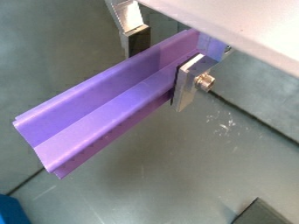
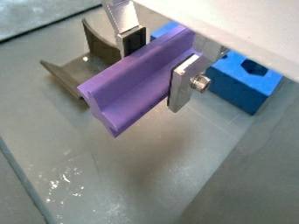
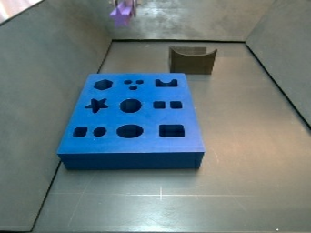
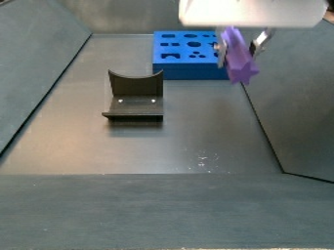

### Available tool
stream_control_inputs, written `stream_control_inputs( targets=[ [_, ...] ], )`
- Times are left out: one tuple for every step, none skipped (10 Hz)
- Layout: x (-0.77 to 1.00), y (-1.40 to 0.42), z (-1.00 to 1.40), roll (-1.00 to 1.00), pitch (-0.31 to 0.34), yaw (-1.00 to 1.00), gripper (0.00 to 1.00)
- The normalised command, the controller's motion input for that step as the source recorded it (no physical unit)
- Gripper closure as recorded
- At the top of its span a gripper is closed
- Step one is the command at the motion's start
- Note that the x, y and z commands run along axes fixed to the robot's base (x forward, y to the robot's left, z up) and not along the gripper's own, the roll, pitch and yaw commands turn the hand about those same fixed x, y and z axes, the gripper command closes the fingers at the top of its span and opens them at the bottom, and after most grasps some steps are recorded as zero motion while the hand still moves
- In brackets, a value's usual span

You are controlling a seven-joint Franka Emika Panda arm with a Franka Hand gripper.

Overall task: Pick up the star object. Move up. Place the star object on the fixture. Regrasp the star object. Move to above the board. Insert the star object.
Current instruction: Place the star object on the fixture.

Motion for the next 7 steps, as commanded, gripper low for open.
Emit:
stream_control_inputs(
  targets=[
    [-0.02,0.00,0.66,0.12,0.076,0.02,1.00],
    [-0.01,0.00,0.50,0.10,0.081,0.02,1.00],
    [-0.01,0.01,0.37,0.09,0.083,0.02,1.00],
    [0.00,0.01,0.18,0.08,0.086,0.02,1.00],
    [1.00,-0.43,0.15,0.05,0.065,-0.25,1.00],
    [1.00,-0.42,0.11,0.04,0.073,-0.22,1.00],
    [1.00,-0.39,0.11,0.03,0.087,-0.16,1.00]
  ],
)
